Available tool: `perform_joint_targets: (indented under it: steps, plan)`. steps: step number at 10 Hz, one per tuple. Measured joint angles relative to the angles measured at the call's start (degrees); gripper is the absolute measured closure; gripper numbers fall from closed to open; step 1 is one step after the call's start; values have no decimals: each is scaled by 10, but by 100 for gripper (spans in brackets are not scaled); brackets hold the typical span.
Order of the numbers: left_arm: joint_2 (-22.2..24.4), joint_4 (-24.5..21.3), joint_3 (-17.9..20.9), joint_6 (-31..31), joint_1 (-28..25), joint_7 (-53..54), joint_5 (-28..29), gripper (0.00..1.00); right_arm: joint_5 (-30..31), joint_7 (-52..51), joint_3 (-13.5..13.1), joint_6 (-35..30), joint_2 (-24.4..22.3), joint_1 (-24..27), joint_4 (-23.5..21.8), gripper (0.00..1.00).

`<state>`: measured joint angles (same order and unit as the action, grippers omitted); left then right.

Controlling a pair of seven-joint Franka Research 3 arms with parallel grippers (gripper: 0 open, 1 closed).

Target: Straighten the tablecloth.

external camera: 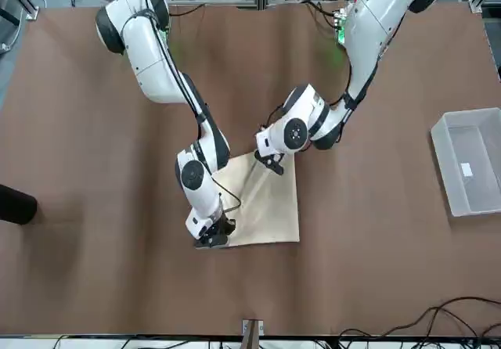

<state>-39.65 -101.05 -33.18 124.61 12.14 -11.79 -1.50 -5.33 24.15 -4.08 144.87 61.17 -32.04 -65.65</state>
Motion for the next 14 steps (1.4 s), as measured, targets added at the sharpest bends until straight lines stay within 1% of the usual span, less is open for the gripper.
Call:
perform_joint_targets:
  steps: [2, 4, 7, 10, 12, 14]
  plan:
    - [17, -23, -19, -4, 0, 0, 0, 96, 0, 0, 0, 0, 0, 0, 0, 99]
    - [27, -46, -34, -23, 1, 0, 0, 96, 0, 0, 0, 0, 0, 0, 0, 99]
    - [28, -55, -43, -67, 1, 0, 0, 96, 0, -1, 0, 1, 0, 0, 0, 99]
    - [28, -57, -47, -74, 8, 0, 0, 95, 0, -1, 0, 1, 0, 0, 0, 99]
    - [29, -57, -47, -95, 7, 0, 0, 86, 0, -1, 0, 1, 0, 0, 0, 97]
    - [30, -47, -46, -100, 2, 0, 0, 56, 0, -1, 0, 1, 0, 1, 0, 96]
